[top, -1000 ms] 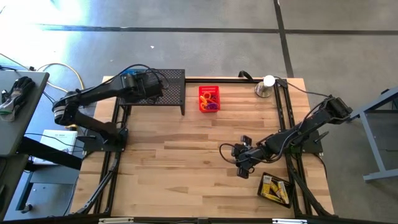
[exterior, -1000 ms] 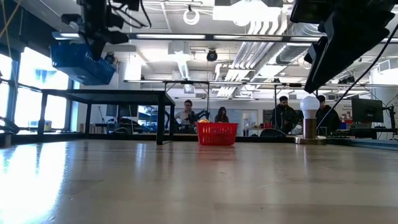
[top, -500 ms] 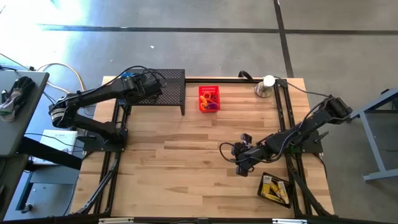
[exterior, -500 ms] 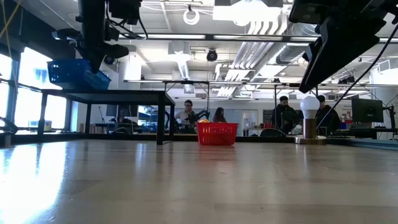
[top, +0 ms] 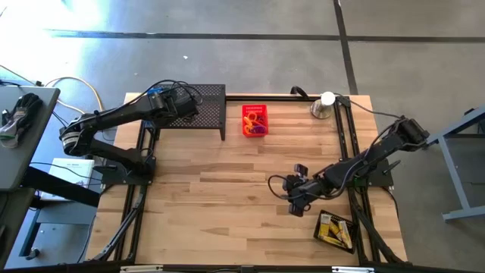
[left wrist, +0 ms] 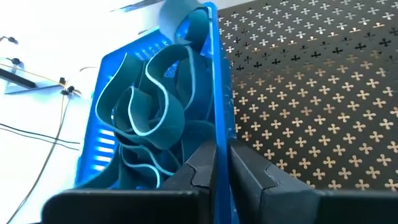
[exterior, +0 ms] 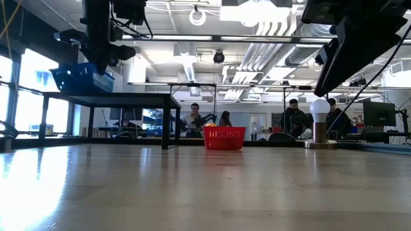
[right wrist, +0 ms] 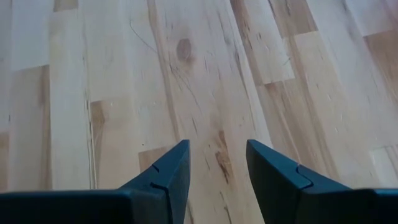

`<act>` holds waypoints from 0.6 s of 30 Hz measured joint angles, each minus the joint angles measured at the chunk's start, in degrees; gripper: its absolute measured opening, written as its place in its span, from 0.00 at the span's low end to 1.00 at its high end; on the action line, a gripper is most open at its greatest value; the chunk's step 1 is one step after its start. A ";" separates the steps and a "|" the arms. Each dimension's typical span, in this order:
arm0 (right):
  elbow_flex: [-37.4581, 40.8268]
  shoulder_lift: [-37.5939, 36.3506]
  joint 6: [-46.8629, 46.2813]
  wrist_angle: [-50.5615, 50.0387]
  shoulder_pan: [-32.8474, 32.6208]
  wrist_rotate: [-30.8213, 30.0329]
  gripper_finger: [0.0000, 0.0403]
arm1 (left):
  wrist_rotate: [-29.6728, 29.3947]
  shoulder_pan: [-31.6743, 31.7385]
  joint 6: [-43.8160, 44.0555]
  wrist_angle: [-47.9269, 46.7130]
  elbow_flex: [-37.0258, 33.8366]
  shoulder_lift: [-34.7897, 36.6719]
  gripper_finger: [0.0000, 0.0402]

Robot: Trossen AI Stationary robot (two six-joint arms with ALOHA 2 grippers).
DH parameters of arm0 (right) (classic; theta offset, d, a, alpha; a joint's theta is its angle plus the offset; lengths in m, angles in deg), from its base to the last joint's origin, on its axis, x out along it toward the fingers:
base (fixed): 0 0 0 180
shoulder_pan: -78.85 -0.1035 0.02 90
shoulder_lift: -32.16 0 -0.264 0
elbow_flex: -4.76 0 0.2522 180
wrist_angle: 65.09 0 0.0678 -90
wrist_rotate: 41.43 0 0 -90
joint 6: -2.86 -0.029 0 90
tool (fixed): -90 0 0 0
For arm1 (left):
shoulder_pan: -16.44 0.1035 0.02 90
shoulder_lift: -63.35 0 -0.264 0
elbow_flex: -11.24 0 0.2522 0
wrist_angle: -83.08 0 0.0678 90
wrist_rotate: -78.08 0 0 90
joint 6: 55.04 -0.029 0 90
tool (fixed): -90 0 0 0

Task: Pick & Place Office Desk Supplies
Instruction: Put the blue bin containing the rubber bands on the shelf

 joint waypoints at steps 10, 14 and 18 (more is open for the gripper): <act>0.00 0.00 -1.03 -0.03 -0.26 0.97 0.36 | 1.20 0.00 -2.34 0.23 0.00 -0.02 0.11; 0.00 0.00 -1.10 -0.02 -0.26 1.34 0.36 | 1.38 -0.21 -3.00 0.86 0.00 -0.02 0.17; 0.00 0.00 -1.61 0.00 -0.26 1.55 0.36 | 1.38 -1.10 -3.65 1.59 0.00 -0.02 0.22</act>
